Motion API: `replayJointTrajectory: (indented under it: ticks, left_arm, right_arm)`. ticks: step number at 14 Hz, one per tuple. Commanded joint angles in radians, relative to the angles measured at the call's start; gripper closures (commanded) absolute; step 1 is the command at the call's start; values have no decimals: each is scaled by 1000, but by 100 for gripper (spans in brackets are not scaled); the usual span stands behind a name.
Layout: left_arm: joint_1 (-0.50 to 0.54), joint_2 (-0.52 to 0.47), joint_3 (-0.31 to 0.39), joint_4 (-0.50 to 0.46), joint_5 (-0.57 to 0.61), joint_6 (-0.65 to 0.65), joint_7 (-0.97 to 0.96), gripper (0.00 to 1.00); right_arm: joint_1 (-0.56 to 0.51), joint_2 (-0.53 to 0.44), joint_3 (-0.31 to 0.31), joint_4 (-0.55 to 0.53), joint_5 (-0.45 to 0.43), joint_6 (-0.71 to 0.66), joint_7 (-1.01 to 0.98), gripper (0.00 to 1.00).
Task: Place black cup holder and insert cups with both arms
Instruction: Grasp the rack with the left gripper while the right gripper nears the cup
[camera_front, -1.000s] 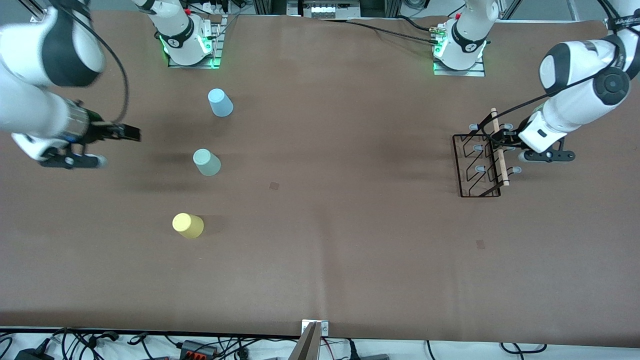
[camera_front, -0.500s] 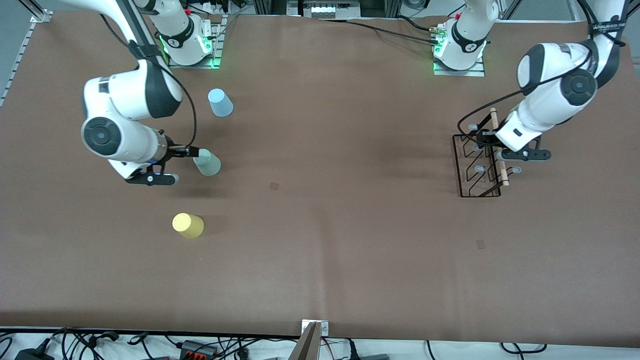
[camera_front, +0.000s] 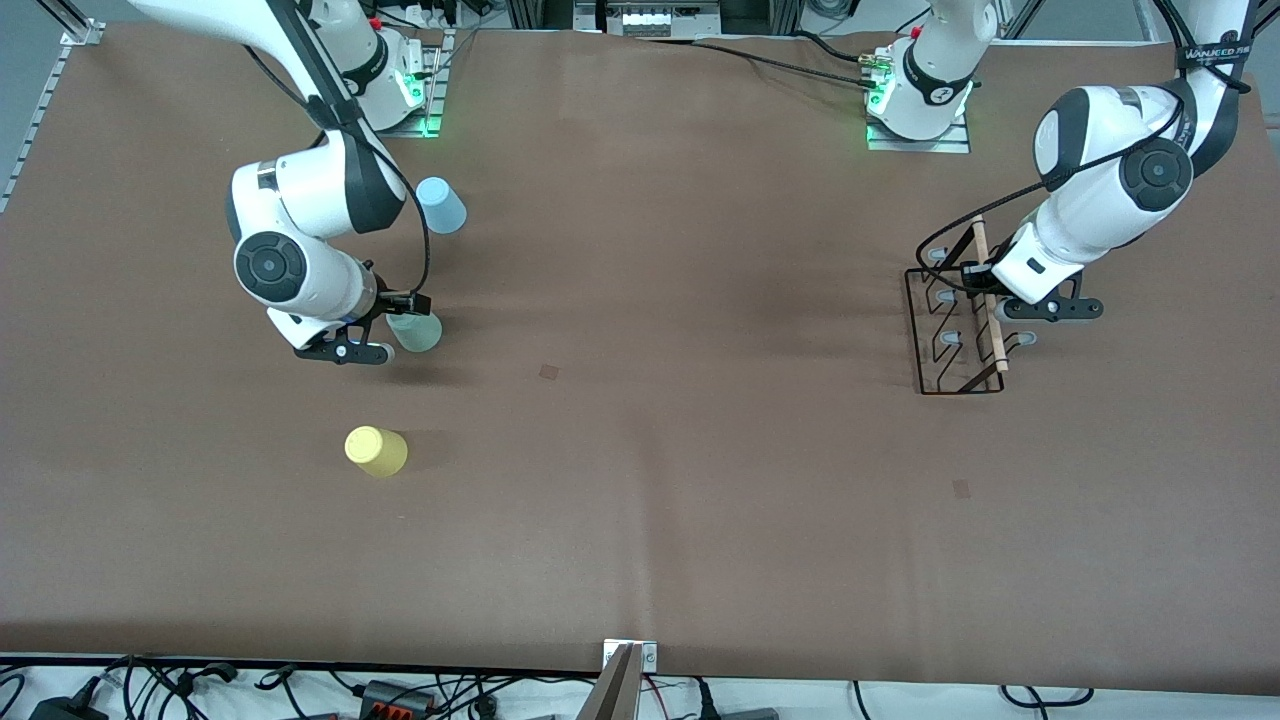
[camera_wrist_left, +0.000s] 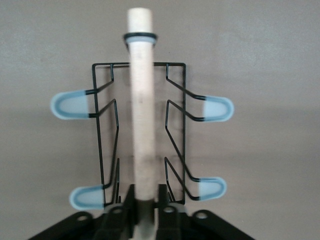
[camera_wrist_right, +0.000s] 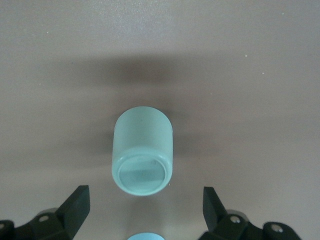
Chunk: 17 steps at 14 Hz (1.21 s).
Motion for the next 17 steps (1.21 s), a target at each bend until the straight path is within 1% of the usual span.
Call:
replayJointTrajectory:
  ticks: [1,3,4,5,7,8,10,11,12,13,14,15,17]
  left_arm:
    - [17,-24,-8,-12,8,13,2,99]
    - [20,-25,-8,2,8,4,3,99]
    - [18,-25,-10,36,8,-20,0,100]
    - [11,-25,-11,83,9,-83,-1,99]
    - [-14,1,-37,261,-2,-263,-9,99]
    - [-29,31,-65,372,-2,-354,-14,99]
    - [-48,128,-135,587,-8,-506,-47,99]
    - [-54,183,-172,681,-18,-566,-104,99]
    - [-72,224,-219,744,-28,-591,-180,99]
    - [-92,249,-252,774,-31,-588,-257,99]
    - [-135,280,-269,798,-31,-574,-332,99]
    - [-187,315,-272,818,-31,-545,-390,99]
    - [-325,375,-270,849,-25,-450,-518,99]
  right_arm:
    - [4,31,-4,-8,4,42,18,0]
    - [1,50,-4,-7,5,52,21,0]
    - [1,57,-4,-5,29,59,37,0]
    - [1,64,-4,-5,60,66,39,0]
    - [3,70,-4,-5,67,66,39,0]
    - [1,73,-4,-5,65,65,37,0]
    - [1,79,-5,-5,67,63,37,0]
    - [1,80,-5,-5,65,62,37,0]
    - [-1,84,-5,-5,67,60,37,0]
    - [-1,84,-7,-5,65,57,37,0]
    - [-2,84,-8,-5,65,56,37,0]
    - [-5,87,-8,-5,65,53,36,3]
    - [-10,91,-8,-5,65,51,36,23]
